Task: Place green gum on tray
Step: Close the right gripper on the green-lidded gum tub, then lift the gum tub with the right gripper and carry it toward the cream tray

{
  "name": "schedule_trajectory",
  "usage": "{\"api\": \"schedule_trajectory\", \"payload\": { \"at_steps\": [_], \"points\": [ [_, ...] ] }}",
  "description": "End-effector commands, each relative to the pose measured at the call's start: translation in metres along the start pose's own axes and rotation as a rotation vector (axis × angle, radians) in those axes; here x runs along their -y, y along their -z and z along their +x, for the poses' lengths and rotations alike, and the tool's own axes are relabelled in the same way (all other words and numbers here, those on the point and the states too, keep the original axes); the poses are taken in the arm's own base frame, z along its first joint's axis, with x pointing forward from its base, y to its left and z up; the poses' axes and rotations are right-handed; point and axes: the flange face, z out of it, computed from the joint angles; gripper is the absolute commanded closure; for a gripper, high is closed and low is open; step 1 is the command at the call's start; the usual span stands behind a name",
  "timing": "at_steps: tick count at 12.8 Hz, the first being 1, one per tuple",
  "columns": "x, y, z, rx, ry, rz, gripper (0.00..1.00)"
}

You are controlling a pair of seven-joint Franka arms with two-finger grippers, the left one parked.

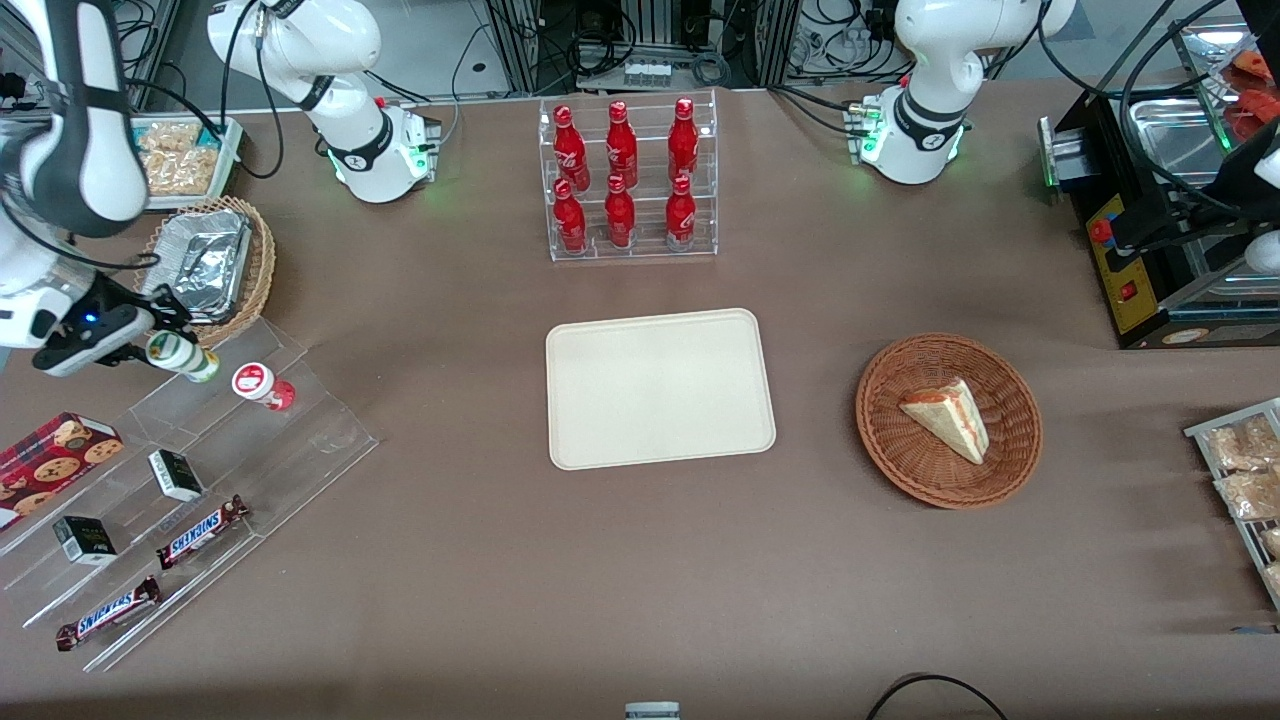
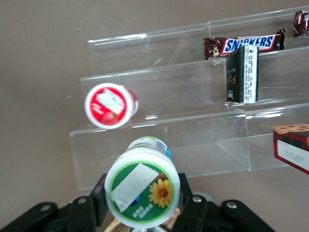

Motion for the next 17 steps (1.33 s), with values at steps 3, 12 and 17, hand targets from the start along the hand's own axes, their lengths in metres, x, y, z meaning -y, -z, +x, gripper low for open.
{"api": "schedule_trajectory", "payload": {
  "at_steps": [3, 12, 17],
  "points": [
    [0.040, 0.069, 0.064, 0.051, -0.046, 0.057, 1.00],
    [0.276, 0.082, 0.255, 0.098, -0.368, 0.019, 1.00],
    [0.391, 0.006, 0.335, 0.068, -0.543, -0.042, 1.00]
  ]
}}
